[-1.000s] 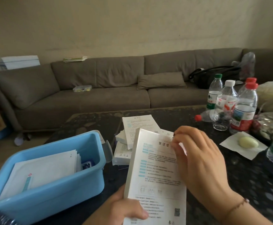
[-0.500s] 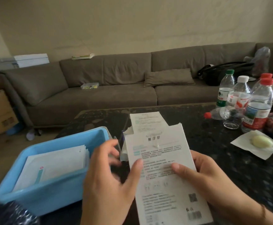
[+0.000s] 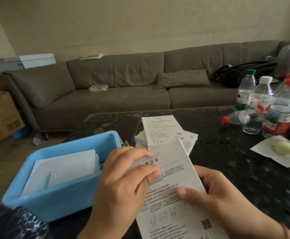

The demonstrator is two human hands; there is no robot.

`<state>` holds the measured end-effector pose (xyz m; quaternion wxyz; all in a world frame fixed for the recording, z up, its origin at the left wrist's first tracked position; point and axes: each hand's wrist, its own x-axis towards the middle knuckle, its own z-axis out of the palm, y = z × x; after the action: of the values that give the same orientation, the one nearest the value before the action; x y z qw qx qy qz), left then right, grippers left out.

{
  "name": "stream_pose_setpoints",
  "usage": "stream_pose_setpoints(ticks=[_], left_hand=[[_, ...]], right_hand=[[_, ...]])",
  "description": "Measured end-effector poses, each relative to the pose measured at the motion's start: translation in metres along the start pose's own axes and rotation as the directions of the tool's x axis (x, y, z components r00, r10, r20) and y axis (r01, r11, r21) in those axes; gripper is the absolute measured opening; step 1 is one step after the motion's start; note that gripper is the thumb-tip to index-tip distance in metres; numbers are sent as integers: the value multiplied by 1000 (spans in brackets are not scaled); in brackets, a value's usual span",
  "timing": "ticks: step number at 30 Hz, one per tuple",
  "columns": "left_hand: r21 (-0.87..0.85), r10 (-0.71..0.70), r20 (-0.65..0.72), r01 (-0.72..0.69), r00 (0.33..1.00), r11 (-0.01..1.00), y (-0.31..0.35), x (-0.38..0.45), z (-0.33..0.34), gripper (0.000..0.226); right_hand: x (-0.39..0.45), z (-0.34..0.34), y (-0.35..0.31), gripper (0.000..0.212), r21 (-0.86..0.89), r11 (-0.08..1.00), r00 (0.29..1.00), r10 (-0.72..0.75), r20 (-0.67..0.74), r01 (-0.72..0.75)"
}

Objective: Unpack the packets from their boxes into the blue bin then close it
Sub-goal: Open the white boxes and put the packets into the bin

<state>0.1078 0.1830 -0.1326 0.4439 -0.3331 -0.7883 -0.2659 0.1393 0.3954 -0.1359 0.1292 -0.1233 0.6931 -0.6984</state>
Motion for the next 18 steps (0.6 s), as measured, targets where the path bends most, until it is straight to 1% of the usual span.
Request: stream_pose_setpoints(ticks=[3,5,7,10,12,14,16,18], left_hand=[[79,8,-19,-7,1000,997,2,-2,0,22],[109,4,-12,-2,1000,994,3,-2,2,22],[145,-11,18,8,1000,989,5,-2,3,21],[176,-46,107,26,993,984,9,-2,4,15],[146,-116,156,93,981,985,14,-2,4,9],[101,-213,165,198,963,975,18,1,2,8],[73,-316,132,309,939,948,20,6,-1,13],[13,-442,62,442,895,897,23,12,-8,18]], right_hand=[[1,1,-1,41,-15,1000,1000,-6,5,6],[1,2,-2,39,-31,1000,1000,-2,2,2],[0,2,-2,40,-48,999,1000,9,4,-9],[0,2,-1,44,-92,995,1000,26,8,-25],[1,1,0,43,-127,991,999,32,8,-31],[2,0,4,43,-153,988,1000,27,16,-25],[3,-2,7,44,-193,981,1000,23,14,-20],[5,-6,11,44,-201,980,1000,11,29,-5]])
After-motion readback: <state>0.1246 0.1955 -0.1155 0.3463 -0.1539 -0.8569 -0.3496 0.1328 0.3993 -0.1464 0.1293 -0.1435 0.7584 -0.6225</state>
